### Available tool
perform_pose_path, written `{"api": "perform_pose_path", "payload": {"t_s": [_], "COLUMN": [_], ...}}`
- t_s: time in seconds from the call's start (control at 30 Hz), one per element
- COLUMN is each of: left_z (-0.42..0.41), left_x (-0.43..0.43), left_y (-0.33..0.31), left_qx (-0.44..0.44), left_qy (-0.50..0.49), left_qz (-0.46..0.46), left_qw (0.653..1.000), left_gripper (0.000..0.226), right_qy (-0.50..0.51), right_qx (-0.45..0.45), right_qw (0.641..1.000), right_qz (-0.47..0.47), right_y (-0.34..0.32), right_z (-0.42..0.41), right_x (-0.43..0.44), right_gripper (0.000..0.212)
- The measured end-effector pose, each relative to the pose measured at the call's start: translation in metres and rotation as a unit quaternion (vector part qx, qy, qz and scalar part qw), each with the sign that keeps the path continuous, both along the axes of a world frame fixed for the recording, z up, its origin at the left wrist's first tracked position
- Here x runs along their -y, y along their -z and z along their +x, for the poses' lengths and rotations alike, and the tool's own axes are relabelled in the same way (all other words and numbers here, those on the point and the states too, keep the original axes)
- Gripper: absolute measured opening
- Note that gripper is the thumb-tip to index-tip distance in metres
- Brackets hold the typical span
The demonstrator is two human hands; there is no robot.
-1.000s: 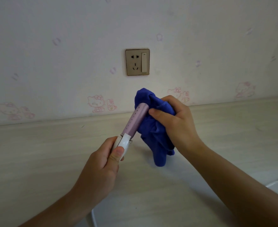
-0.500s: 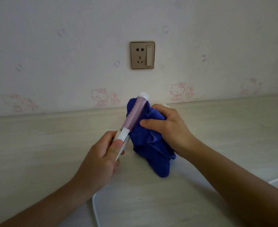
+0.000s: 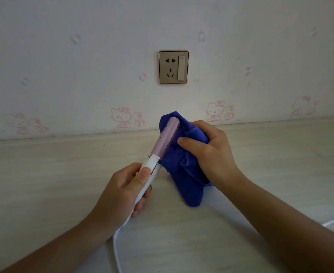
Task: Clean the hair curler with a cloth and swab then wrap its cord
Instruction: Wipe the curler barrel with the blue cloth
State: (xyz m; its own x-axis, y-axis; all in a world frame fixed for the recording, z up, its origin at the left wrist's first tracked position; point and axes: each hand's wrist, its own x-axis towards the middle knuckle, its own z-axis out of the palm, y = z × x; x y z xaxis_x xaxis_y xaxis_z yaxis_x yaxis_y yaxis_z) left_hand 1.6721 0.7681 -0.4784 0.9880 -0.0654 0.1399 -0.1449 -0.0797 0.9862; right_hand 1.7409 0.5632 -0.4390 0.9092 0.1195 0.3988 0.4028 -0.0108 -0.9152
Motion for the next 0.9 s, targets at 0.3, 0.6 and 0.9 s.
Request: {"api": "perform_pose_path", "payload": {"t_s": [0.3, 0.6, 0.9], "left_z": [-0.004, -0.005, -0.007], "left_x": [0.008, 0.005, 0.005], "left_y": [-0.003, -0.009, -0.010], "left_qx": [0.055, 0.066, 0.078], "left_qy": [-0.048, -0.064, -0.054], "left_qz": [0.027, 0.037, 0.083], "left_qw": [0.997, 0.995, 0.992], "left_gripper": [0.036, 0.035, 0.033], "right_qy": [-0.040, -0.058, 0.046], "right_qx": [0.004, 0.023, -0.037], "right_qw": [0.998, 0.994, 0.997], "right_qz": [-0.054, -0.091, 0.056], "right_y": [-0.004, -0.004, -0.018], "right_z": [-0.004, -0.004, 0.012], "right_x": [-0.002, -0.012, 0.009], "right_gripper": [0.011, 0.016, 0.012]}}
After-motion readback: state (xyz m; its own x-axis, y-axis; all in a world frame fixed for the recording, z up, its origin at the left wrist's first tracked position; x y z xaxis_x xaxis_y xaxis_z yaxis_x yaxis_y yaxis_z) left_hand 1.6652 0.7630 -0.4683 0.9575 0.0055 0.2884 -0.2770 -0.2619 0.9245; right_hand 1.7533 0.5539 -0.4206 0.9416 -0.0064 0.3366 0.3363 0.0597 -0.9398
